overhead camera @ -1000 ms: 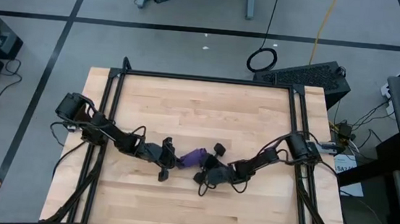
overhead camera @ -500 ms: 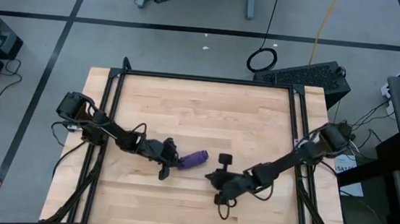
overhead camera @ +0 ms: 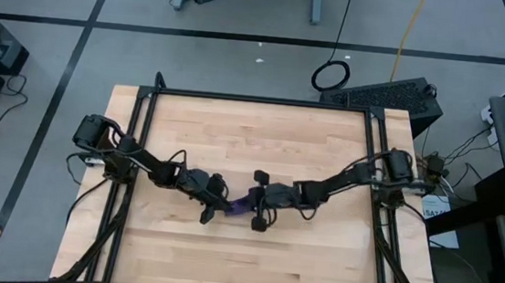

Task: Roll towel into tight, uniform cylinder
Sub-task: Roll the purple towel on the table

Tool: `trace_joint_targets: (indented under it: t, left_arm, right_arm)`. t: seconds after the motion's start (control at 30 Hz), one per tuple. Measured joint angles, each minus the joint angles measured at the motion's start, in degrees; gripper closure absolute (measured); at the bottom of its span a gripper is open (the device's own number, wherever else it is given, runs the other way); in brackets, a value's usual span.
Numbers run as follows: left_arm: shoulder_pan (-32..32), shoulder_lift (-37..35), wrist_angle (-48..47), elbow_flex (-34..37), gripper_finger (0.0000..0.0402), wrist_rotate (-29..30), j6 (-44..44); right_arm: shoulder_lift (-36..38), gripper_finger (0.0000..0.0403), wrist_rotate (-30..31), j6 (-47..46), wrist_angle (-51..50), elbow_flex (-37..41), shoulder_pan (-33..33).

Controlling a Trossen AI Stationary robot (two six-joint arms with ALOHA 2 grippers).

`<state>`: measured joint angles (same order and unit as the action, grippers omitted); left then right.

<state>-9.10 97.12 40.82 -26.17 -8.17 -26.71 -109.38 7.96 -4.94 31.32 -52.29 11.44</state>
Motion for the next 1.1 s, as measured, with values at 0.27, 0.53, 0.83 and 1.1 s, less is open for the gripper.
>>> trace_joint_targets:
  t: [0.27,0.53,0.83,1.1]
  left_arm:
    - [1.5,0.0,-1.5,0.0,0.0389,-3.6,0.0]
    - [3.2,-1.1,-2.3,0.0,0.0352,-12.7,0.7]
    - [7.0,-10.3,-19.4,0.0,0.027,-16.0,4.7]
    - [-0.6,-15.1,-11.4,0.0,0.0261,-0.6,11.9]
  right_arm:
    - [-7.1,0.0403,-5.0,-5.5,5.0,0.0,-2.8]
    - [-8.4,0.0403,-4.8,-11.4,4.0,0.5,-2.2]
    - [-8.5,0.0403,-1.7,-20.1,3.4,0.7,-1.0]
    - [-8.5,0.0403,-1.7,-21.5,3.5,0.8,-1.2]
